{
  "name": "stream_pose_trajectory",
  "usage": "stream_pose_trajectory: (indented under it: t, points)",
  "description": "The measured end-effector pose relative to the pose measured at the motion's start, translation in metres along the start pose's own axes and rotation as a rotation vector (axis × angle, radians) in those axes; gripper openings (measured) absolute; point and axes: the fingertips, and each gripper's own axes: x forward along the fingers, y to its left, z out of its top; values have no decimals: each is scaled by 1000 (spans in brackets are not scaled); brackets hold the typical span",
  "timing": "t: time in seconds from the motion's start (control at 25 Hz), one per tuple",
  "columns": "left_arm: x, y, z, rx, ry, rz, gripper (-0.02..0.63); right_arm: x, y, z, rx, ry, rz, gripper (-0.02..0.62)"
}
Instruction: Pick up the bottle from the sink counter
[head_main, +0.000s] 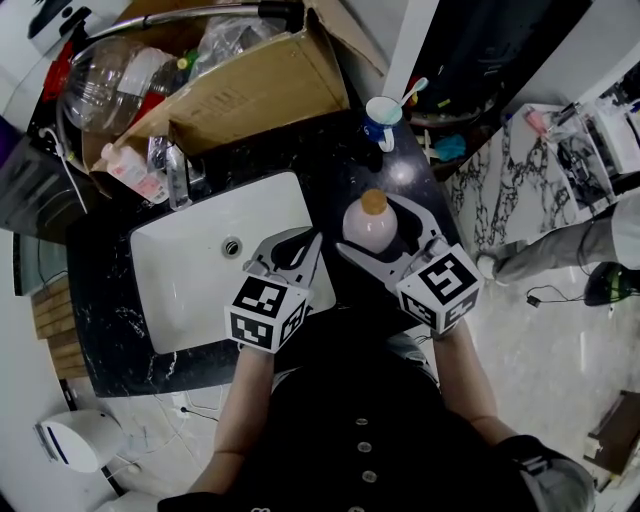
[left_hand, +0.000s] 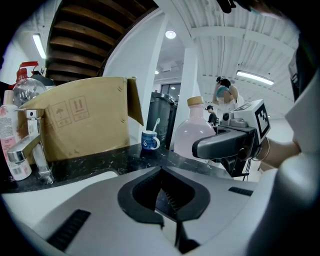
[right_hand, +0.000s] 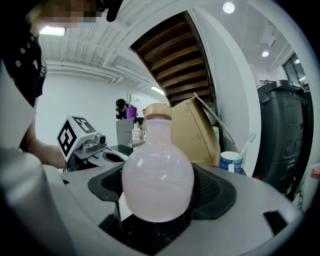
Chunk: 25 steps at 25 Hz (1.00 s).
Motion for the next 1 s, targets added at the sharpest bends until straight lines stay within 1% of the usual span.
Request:
stream_pose_trajectory:
  t: [0.16,0.48,1.0]
  points:
    - [1,-2,1,-5,-2,-12,17,0,1,0,2,-2,6,396]
    - [-2,2,-3,-12,1,6,17,-1,0,-2,9,-2,2,396]
    - [-2,-1,-2,-5,1,-1,17,-2,2,-1,3,-11,9,396]
